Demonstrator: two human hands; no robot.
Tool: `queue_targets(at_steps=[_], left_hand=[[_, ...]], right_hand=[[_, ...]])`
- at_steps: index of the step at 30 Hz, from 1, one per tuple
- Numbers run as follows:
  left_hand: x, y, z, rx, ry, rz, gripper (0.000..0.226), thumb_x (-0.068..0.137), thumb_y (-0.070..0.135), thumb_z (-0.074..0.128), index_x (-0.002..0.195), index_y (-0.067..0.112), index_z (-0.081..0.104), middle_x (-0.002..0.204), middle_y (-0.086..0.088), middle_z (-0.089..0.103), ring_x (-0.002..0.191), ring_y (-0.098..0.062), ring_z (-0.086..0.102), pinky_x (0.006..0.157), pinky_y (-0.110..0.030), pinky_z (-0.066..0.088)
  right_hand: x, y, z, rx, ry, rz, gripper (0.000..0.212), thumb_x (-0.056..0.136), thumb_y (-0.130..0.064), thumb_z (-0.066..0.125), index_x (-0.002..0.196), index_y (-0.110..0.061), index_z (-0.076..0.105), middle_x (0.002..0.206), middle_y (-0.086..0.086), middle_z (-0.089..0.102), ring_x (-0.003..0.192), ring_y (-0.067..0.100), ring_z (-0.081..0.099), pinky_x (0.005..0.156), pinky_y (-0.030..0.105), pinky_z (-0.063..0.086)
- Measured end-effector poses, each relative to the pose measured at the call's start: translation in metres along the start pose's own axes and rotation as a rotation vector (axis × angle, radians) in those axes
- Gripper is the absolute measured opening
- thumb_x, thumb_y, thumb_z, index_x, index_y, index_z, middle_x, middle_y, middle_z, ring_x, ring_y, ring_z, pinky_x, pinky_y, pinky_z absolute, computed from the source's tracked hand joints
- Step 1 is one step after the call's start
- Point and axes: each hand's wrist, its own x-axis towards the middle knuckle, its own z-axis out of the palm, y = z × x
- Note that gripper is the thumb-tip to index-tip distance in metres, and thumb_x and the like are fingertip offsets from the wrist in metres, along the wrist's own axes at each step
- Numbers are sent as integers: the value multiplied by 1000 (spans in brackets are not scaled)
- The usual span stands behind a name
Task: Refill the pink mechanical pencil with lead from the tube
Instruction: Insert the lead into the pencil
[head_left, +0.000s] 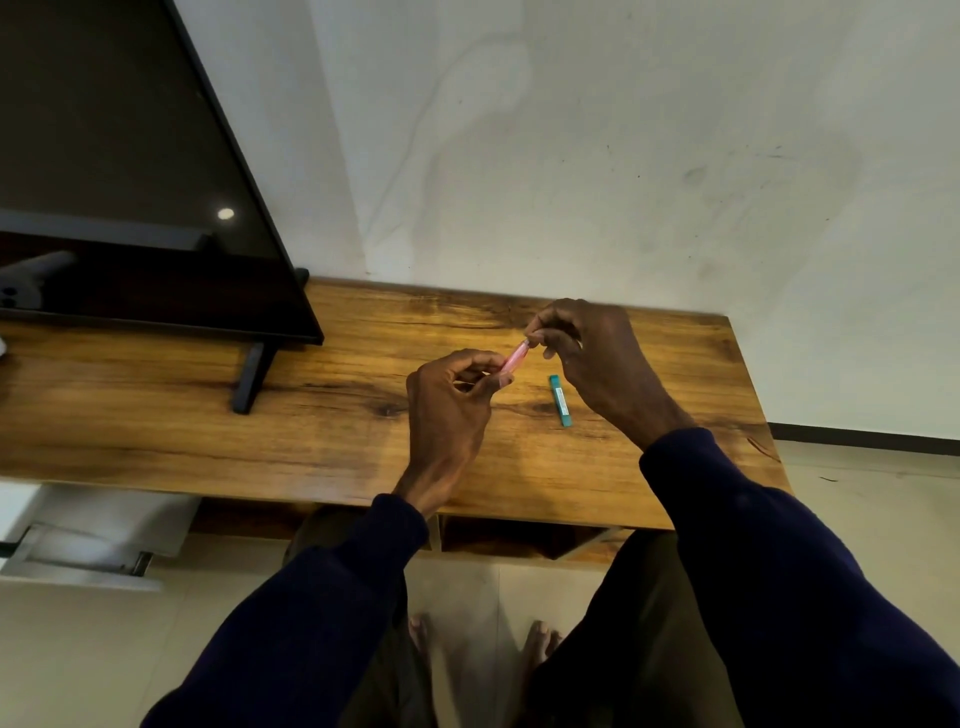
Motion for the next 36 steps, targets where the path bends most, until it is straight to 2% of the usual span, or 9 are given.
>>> queue_targets(at_steps=[5,10,14,16,22,28,33,36], left_hand=[[-1,-1,-2,34,-6,38,19,87,10,81,105,14,79,96,5,79,88,-2,73,75,-15,58],[-1,0,-2,17,-9,14,21,85,11,83,105,15,79,92,9,77,85,-2,73,73,-15,58],[1,1,-1,-4,-10,0,23,84,11,83,106,16,79,92,11,76,86,-2,73,74,-16,59],[0,-1,-2,-5,-14,-12,23,84,11,83,106,16,79,92,12,76,86,-2,73,74,-18,60],[-1,-9,-4,6,-30,-36,22,85,14,83,107,17,79,93,12,77,86,-3,74,74,-27,64],[0,-8,-7,13,-58,-14,27,85,15,83,108,26,75,91,20,73,87,0,73,75,-17,60],[2,-10,-7,17,-44,-16,24,84,14,84,107,19,78,90,19,73,87,2,72,73,-12,57],[4,-12,-9,20,-35,-20,22,84,15,84,105,17,79,90,16,75,86,2,72,73,-11,55]], right_hand=[[2,-4,-4,-68,-53,-37,11,98,-5,64,100,-8,75,89,1,72,73,-1,64,66,9,51],[4,-1,-7,7,-69,-12,11,96,-4,67,100,-8,77,84,-7,69,74,-10,65,67,7,51],[3,2,-3,129,2,47,8,92,-10,73,97,-12,79,83,-14,70,72,-2,67,68,14,56],[2,5,1,199,27,83,7,91,-12,75,96,-12,80,84,-11,73,72,4,69,69,18,57],[-5,14,7,366,40,129,15,93,-4,71,107,-2,76,91,-1,77,77,-1,73,69,14,57],[0,15,9,343,18,152,9,92,-7,73,100,-7,76,87,-2,75,73,-1,71,68,14,56],[5,12,11,272,-6,149,8,93,-12,72,91,-20,74,84,-7,73,71,-1,68,69,17,57],[7,11,14,218,-20,131,7,93,-13,73,91,-19,75,82,-9,72,71,-1,66,69,15,56]])
